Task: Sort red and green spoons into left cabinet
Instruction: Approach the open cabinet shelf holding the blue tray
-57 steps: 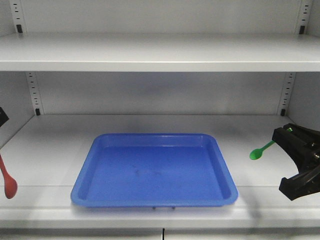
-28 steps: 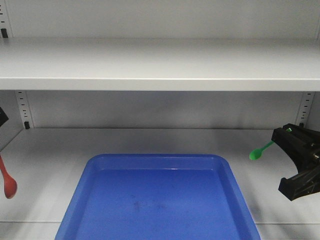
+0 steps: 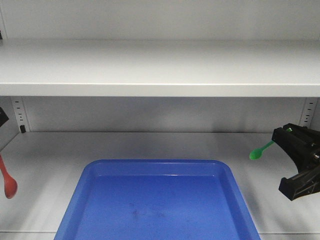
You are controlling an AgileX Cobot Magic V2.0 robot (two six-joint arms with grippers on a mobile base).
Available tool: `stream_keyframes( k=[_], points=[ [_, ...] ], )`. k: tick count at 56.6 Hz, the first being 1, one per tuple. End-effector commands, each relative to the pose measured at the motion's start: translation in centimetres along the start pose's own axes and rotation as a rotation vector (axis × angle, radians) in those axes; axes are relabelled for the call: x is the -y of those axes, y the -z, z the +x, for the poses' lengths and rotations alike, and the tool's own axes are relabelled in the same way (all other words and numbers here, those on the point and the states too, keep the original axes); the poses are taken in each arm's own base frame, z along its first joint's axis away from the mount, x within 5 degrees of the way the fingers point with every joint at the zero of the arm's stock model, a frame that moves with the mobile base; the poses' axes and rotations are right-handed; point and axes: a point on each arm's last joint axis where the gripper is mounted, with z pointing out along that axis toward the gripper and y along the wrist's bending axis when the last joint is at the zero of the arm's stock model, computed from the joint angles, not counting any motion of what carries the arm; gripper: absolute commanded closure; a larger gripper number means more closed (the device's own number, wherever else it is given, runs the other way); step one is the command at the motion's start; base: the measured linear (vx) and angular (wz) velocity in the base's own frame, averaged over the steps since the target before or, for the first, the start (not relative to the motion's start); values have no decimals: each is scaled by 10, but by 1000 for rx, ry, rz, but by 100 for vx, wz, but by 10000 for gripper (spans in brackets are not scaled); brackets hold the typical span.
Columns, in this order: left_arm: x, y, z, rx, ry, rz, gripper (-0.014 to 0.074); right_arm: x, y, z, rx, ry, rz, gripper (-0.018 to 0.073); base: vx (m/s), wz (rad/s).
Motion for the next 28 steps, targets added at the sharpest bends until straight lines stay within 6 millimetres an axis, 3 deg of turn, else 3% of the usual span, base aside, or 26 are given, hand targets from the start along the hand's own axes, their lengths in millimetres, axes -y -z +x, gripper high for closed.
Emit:
stream_keyframes(
  k=[1, 28],
  points=[
    [5, 0, -16, 98, 13, 39, 603, -2, 2, -17, 88, -7, -20, 568, 0, 0],
    [5, 0, -16, 98, 13, 39, 603, -2, 2, -18, 88, -7, -21, 568, 0, 0]
  ],
)
